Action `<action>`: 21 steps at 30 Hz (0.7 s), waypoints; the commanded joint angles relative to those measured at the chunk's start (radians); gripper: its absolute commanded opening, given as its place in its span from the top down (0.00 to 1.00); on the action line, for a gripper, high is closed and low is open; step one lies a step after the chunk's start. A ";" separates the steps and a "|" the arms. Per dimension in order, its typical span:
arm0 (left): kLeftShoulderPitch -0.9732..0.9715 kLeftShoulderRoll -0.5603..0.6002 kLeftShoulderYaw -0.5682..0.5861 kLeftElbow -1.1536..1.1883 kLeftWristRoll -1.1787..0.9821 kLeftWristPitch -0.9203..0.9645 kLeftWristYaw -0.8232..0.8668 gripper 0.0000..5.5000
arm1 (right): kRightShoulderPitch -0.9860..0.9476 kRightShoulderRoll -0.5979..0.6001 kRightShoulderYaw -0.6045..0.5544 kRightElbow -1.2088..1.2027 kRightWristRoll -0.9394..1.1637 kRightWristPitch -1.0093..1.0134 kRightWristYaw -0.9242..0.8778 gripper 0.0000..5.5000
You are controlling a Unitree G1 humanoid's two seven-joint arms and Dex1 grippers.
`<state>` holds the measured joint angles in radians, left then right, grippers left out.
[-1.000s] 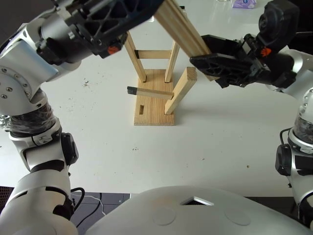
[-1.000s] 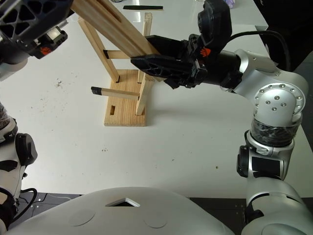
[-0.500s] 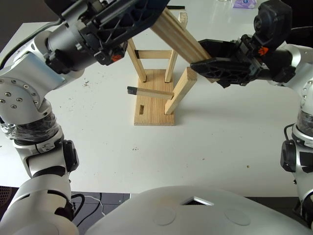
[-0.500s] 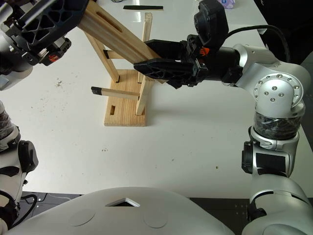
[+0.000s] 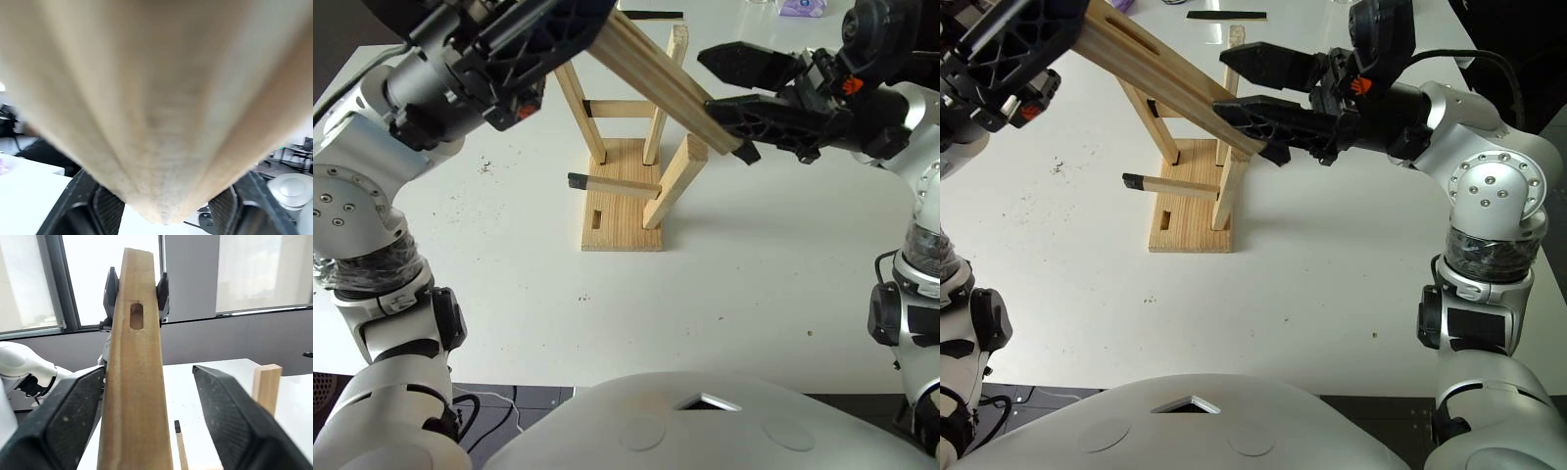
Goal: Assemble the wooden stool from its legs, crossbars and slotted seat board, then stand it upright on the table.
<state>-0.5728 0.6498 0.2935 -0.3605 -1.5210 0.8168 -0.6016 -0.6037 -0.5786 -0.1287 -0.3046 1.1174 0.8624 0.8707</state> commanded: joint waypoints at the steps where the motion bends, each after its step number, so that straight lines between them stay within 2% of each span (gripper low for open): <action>1: -0.028 0.078 0.055 0.071 0.126 -0.045 -0.077 0.63 | 0.028 0.036 -0.056 -0.026 -0.003 -0.022 -0.130 0.33; 6: -0.035 0.211 0.115 0.239 0.306 -0.105 -0.218 0.63 | 0.069 0.145 -0.120 -0.054 0.036 -0.038 -0.404 0.33; 10: -0.012 0.290 0.069 0.318 0.468 -0.171 -0.380 0.63 | 0.112 0.214 -0.118 -0.009 -0.056 -0.065 -0.594 0.33; 12: 0.028 0.293 0.037 0.314 0.538 -0.210 -0.443 0.63 | 0.099 0.249 -0.120 0.026 -0.089 -0.088 -0.654 0.33; 15: 0.202 0.260 0.044 0.245 0.635 -0.292 -0.473 0.63 | 0.060 0.257 -0.089 0.077 -0.197 -0.179 -0.627 0.33; 21: 0.544 0.149 0.145 0.044 0.721 -0.380 -0.400 0.63 | -0.042 0.198 -0.093 0.263 -0.310 -0.174 -0.626 0.33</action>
<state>-0.1153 0.8268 0.3829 -0.2506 -0.8238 0.4736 -1.0305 -0.6044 -0.3430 -0.2337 -0.1057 0.8564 0.6777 0.2337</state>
